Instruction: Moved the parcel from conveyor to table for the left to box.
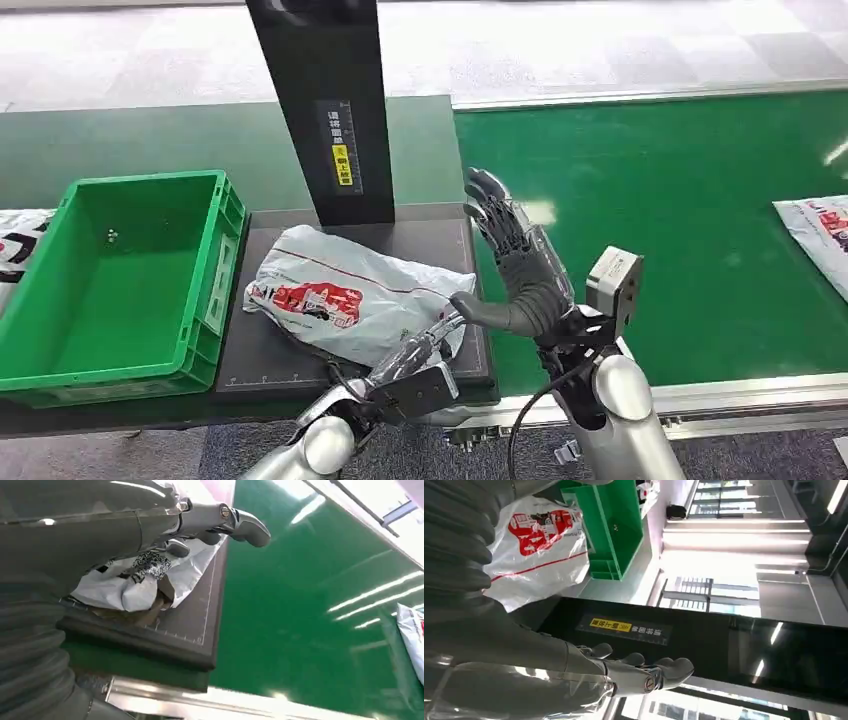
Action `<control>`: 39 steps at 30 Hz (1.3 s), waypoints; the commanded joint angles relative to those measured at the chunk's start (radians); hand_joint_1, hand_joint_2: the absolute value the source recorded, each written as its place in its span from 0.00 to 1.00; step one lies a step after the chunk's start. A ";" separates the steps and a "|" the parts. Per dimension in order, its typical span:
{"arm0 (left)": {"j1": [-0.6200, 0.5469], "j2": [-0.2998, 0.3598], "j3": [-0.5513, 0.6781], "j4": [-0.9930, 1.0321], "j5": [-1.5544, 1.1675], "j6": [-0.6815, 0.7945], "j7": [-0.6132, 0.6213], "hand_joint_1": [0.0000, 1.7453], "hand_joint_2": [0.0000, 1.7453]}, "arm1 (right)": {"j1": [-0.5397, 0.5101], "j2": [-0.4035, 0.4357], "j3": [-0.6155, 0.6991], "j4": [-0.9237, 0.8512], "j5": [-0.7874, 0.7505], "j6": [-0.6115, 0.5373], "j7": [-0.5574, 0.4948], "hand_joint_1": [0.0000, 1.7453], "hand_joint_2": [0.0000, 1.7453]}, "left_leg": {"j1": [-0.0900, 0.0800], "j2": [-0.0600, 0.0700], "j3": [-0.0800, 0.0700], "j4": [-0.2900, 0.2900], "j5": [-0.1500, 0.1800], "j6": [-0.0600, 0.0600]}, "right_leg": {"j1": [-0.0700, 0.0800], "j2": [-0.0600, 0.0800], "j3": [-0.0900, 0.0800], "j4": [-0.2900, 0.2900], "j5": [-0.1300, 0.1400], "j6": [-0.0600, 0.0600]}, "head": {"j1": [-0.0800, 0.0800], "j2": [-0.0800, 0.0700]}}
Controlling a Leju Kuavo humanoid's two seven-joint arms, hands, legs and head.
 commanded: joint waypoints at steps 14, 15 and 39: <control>0.079 0.135 0.073 -0.477 0.181 -0.091 -0.015 0.00 1.00 | 0.050 0.028 -0.077 0.008 0.026 0.016 0.011 0.00 1.00 | 0.002 0.003 0.003 -0.002 -0.001 -0.001 | 0.002 0.004 0.002 -0.002 0.000 -0.003 | 0.000 0.000; 0.084 0.142 0.073 -0.493 0.146 -0.069 -0.005 0.00 1.00 | 0.049 0.027 -0.079 0.008 0.025 0.018 0.010 0.00 1.00 | 0.001 0.003 0.002 -0.001 -0.001 -0.001 | 0.002 0.004 0.002 -0.002 0.000 -0.003 | 0.000 0.000; -0.158 0.020 -0.045 0.418 -0.387 0.158 0.103 0.00 1.00 | -0.004 0.002 -0.057 0.040 -0.005 0.051 -0.001 0.00 1.00 | 0.001 0.000 0.003 -0.002 0.001 -0.001 | 0.001 0.000 0.004 -0.002 0.001 -0.002 | 0.000 0.000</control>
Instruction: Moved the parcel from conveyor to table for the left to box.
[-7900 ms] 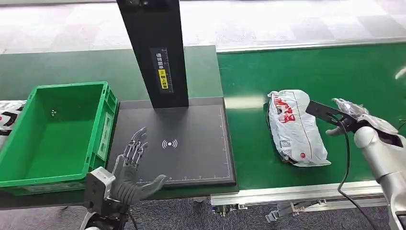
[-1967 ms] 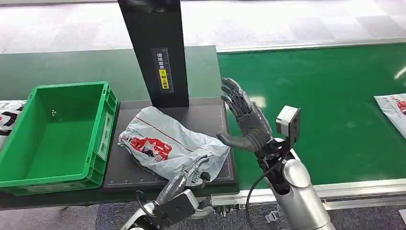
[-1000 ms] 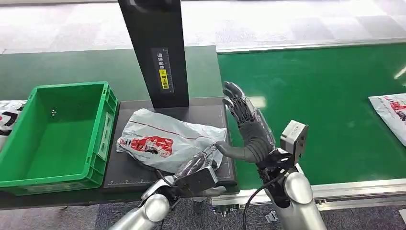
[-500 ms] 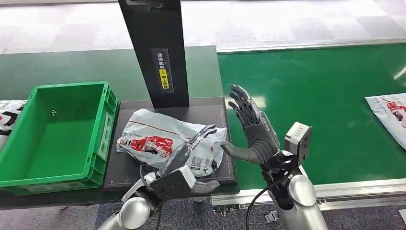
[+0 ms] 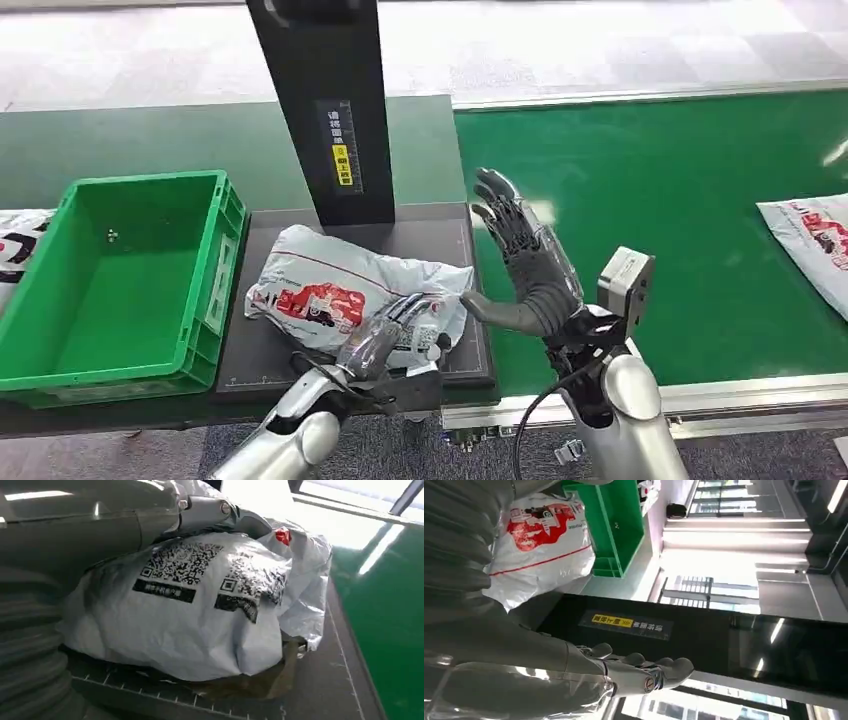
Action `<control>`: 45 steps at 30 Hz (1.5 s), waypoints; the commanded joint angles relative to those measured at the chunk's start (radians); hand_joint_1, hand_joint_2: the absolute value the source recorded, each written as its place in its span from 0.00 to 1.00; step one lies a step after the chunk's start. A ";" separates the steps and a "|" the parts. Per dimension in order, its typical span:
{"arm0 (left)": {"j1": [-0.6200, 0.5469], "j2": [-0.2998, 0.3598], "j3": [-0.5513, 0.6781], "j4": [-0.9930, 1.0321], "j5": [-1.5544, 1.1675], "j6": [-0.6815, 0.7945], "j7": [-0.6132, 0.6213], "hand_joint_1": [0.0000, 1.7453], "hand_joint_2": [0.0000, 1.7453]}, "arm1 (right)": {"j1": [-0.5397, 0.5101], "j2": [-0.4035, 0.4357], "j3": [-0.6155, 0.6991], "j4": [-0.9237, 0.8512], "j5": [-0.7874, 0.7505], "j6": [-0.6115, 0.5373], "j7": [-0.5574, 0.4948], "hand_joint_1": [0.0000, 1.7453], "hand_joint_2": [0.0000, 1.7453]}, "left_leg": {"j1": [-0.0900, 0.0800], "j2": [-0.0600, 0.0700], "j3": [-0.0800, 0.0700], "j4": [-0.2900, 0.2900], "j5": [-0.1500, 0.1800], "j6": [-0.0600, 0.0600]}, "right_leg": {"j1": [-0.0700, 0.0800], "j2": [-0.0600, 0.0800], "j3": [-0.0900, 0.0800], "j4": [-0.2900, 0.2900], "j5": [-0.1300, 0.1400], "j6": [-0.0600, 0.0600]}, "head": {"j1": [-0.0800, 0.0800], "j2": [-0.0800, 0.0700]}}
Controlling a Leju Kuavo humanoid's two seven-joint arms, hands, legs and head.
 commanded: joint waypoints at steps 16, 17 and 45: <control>-0.070 -0.001 -0.029 0.065 0.030 -0.036 -0.035 1.00 1.00 | 0.001 -0.031 0.008 0.038 -0.015 -0.016 -0.003 0.00 1.00 | 0.000 -0.002 0.003 0.000 0.007 0.004 | 0.000 -0.002 0.005 -0.003 0.007 0.003 | 0.000 0.000; -0.070 0.002 -0.029 0.056 0.030 -0.037 -0.034 1.00 1.00 | 0.003 -0.032 0.008 0.036 -0.015 -0.016 -0.004 0.00 1.00 | 0.000 -0.002 0.002 -0.001 0.007 0.004 | 0.000 -0.002 0.005 -0.003 0.008 0.003 | 0.000 0.000; 0.092 0.185 0.155 -0.726 0.061 0.280 -0.074 1.00 1.00 | 0.081 -0.073 -0.015 -0.035 -0.015 -0.061 -0.020 0.00 1.00 | 0.000 0.001 -0.005 0.001 0.004 0.004 | 0.001 0.002 -0.004 -0.001 0.006 0.001 | 0.001 0.000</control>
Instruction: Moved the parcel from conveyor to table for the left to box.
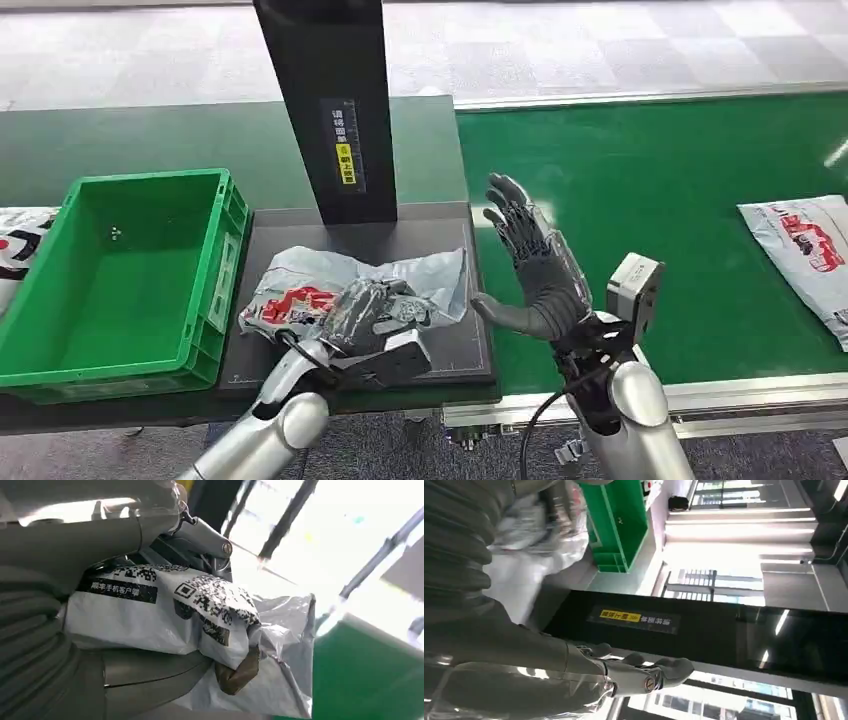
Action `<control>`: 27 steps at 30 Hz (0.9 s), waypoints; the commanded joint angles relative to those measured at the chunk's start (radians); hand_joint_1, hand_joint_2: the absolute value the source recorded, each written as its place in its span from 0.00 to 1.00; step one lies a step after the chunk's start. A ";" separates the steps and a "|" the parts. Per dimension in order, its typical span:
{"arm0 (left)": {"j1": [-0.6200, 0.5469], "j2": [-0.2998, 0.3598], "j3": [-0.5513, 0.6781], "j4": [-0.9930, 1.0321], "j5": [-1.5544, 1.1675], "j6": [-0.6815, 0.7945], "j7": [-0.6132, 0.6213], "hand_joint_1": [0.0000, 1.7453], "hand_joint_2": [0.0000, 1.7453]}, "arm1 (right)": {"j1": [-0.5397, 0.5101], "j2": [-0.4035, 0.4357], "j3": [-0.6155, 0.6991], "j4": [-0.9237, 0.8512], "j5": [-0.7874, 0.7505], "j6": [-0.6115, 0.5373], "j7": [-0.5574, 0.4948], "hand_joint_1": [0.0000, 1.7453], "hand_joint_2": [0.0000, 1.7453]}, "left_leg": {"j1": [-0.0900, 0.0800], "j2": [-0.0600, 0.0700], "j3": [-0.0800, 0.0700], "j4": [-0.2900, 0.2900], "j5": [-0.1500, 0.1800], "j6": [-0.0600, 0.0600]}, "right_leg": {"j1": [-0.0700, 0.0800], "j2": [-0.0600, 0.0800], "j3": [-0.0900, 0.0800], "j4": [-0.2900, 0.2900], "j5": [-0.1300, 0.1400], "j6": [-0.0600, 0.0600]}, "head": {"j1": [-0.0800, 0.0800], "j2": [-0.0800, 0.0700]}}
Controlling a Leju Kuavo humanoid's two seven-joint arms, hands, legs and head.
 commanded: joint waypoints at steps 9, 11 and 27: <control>0.100 0.145 0.191 -0.521 0.006 0.276 -0.101 1.00 1.00 | 0.054 -0.073 0.000 -0.014 -0.021 -0.043 -0.026 0.00 1.00 | 0.003 0.003 0.003 -0.002 -0.001 -0.002 | 0.003 0.004 0.003 -0.003 0.000 -0.004 | 0.000 0.000; 0.101 0.150 0.216 -0.551 0.007 0.395 -0.150 1.00 1.00 | 0.059 -0.075 0.003 -0.016 -0.026 -0.046 -0.030 0.00 1.00 | 0.002 0.003 0.003 -0.002 -0.001 -0.001 | 0.002 0.003 0.002 -0.003 0.000 -0.003 | 0.000 0.000; -0.077 0.224 0.802 -0.118 0.164 0.292 -0.049 1.00 1.00 | 0.093 -0.102 0.018 -0.031 -0.060 -0.037 -0.044 0.00 1.00 | 0.003 0.004 0.005 -0.005 0.002 -0.003 | 0.003 0.005 0.003 -0.003 0.001 -0.005 | 0.000 0.000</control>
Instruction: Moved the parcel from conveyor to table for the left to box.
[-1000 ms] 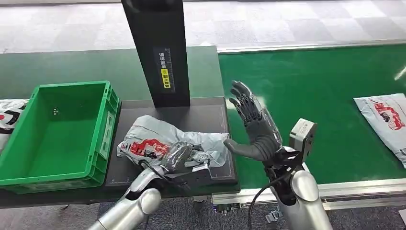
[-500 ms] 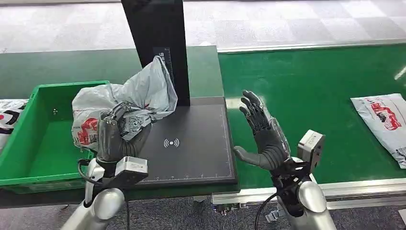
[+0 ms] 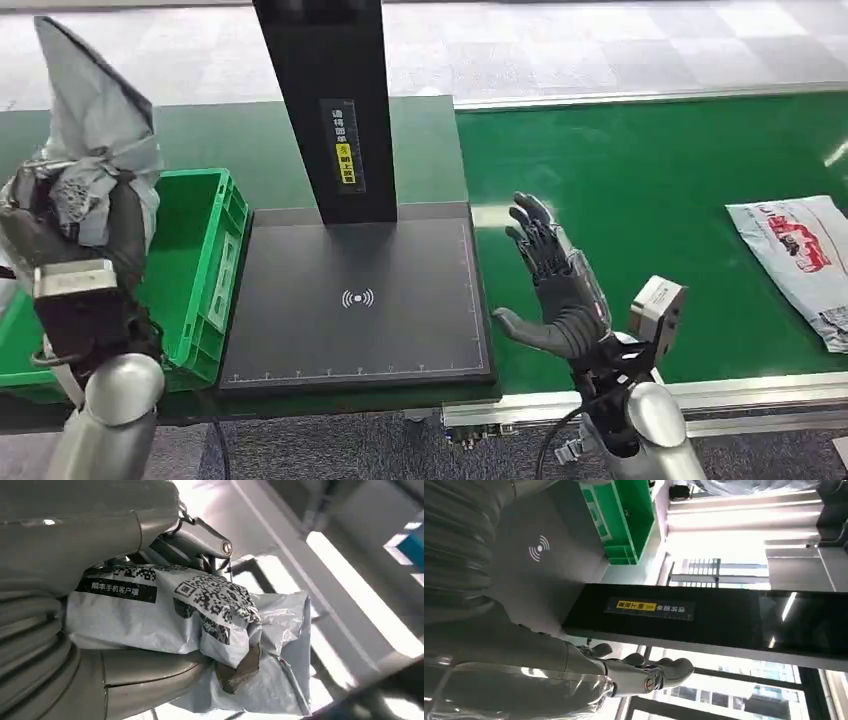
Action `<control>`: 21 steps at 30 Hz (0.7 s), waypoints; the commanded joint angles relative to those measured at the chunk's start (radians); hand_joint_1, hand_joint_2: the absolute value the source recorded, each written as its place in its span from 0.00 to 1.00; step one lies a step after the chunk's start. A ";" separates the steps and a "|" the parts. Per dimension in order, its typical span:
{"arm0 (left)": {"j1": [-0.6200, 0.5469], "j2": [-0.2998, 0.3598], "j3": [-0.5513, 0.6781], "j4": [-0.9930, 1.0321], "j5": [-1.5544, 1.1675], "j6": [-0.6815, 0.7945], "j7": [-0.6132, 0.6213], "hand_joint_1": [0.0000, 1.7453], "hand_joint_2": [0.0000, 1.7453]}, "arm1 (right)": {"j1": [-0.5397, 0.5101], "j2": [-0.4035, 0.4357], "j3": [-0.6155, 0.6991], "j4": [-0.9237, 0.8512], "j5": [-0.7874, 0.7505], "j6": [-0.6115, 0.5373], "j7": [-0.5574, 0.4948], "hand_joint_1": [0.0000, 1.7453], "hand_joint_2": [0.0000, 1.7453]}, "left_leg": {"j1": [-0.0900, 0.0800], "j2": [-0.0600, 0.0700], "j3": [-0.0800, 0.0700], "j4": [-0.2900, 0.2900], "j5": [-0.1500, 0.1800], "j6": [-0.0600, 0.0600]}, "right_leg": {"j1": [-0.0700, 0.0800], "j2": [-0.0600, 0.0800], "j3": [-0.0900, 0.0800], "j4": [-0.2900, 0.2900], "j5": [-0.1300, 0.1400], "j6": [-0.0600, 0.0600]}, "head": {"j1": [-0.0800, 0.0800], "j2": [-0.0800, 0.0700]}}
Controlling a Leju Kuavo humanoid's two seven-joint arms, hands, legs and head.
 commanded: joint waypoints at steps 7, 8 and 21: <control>-0.218 0.064 0.271 0.616 -0.008 -0.151 0.082 1.00 1.00 | -0.021 -0.034 0.034 0.026 -0.016 0.019 0.017 0.00 1.00 | 0.001 0.001 0.002 -0.001 0.000 -0.001 | 0.001 0.002 0.001 -0.001 0.001 -0.003 | 0.000 0.000; -0.241 0.063 0.270 0.671 -0.019 -0.154 0.096 1.00 1.00 | -0.022 -0.043 0.036 0.028 -0.021 0.020 0.020 0.00 1.00 | 0.002 0.001 0.002 -0.001 0.000 -0.001 | 0.002 0.002 0.002 -0.002 0.001 -0.003 | 0.000 0.000; -0.235 0.042 0.240 0.670 0.012 -0.195 0.065 0.00 1.00 | -0.008 -0.070 0.038 0.038 -0.025 0.027 0.018 0.00 1.00 | 0.001 0.001 0.000 0.000 0.000 -0.001 | 0.001 0.001 0.000 -0.001 0.001 -0.002 | 0.000 0.000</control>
